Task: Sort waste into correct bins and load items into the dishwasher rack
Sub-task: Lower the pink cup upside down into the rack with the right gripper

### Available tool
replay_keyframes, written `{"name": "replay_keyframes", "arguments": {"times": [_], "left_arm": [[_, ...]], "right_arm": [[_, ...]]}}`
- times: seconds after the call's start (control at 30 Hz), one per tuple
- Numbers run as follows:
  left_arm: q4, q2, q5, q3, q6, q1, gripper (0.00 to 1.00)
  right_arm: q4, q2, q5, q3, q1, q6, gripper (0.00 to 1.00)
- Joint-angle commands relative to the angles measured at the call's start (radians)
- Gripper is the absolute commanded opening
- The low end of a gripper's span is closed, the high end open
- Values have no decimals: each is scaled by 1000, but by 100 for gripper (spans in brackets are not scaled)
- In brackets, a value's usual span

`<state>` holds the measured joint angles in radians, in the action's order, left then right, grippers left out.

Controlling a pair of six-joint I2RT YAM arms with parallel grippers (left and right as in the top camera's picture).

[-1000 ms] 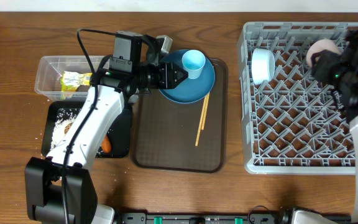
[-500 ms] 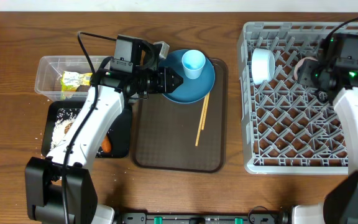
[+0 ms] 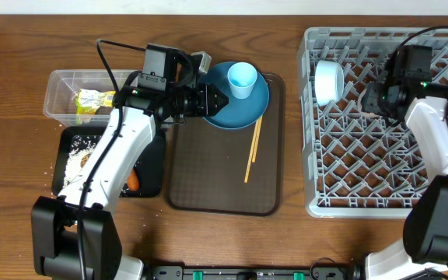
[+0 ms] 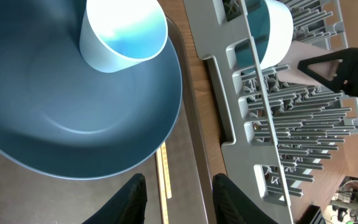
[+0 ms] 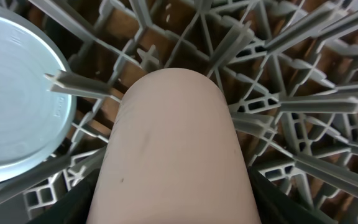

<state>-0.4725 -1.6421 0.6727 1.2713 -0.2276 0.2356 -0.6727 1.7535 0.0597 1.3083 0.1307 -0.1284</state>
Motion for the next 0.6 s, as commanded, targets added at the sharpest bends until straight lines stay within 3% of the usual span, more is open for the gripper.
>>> {"name": "replay_keyframes", "arguments": {"times": [0.0,0.13,0.23,0.57], "left_arm": [[-5,-4,-12,-6,18,-2,36],[-5,-4,-12,-6,18,-2,39],[-5,-4,-12,-6,18,-2,40],[28,-4,-12,-4,17,-2,40]], "right_arm": [[6,10,-15,14,-14,10,37],[14,9,-42,15,-14,11,69],[12,9,-42,15,-14,14,82],[-30,-21,-42,47,-14,24,87]]}}
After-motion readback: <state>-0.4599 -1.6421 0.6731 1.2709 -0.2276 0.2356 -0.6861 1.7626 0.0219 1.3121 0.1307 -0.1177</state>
